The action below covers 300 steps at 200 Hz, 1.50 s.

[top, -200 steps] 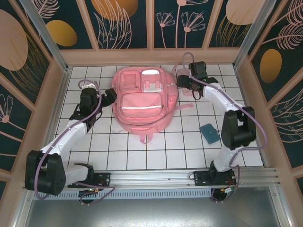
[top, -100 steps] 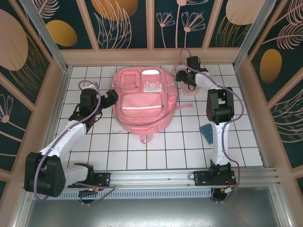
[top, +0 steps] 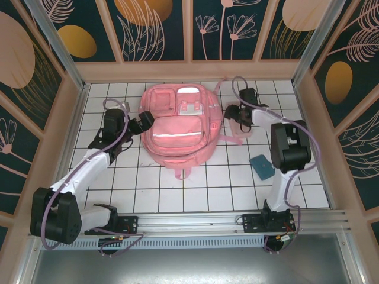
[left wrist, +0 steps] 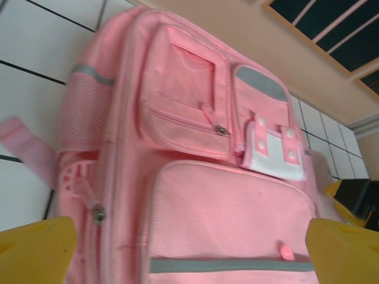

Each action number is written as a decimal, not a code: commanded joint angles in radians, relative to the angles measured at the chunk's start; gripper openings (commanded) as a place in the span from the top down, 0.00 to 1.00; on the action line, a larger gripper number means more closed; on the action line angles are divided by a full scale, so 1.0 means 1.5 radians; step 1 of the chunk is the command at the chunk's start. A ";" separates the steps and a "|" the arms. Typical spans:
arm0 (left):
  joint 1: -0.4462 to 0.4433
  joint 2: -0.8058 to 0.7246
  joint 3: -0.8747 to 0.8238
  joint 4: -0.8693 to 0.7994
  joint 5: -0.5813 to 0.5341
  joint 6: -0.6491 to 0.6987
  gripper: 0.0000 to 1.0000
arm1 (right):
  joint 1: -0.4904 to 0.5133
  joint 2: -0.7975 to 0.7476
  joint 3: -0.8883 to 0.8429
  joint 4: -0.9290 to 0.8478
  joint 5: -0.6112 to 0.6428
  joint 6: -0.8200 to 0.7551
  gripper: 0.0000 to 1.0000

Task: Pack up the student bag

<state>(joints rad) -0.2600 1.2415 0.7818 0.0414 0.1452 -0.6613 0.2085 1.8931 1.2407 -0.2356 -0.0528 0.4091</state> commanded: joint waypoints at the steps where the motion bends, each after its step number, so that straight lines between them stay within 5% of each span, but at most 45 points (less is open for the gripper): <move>1: -0.037 0.016 0.034 0.008 0.015 -0.031 0.02 | 0.028 -0.080 -0.122 -0.065 -0.020 0.092 0.26; 62: -0.177 0.098 0.080 0.014 0.026 -0.112 0.05 | 0.074 -0.323 -0.245 -0.139 0.001 0.142 0.27; 95: -0.279 0.170 0.145 0.015 0.022 -0.143 0.11 | 0.028 -0.311 -0.246 -0.147 0.006 0.105 0.24; 152: -0.401 0.377 0.327 -0.042 0.019 -0.208 0.36 | -0.015 -0.252 -0.257 -0.076 -0.089 0.066 0.22; 214: -0.445 0.548 0.454 -0.059 0.067 -0.243 0.64 | -0.043 -0.225 -0.277 -0.062 -0.120 0.046 0.20; 300: -0.449 0.639 0.471 -0.101 0.065 -0.279 0.60 | -0.066 -0.209 -0.305 -0.030 -0.228 0.034 0.20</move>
<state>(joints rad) -0.9306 2.1712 1.4738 -0.0647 0.2474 -1.0527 0.1181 1.5639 0.8009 -0.3092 -0.3252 0.4797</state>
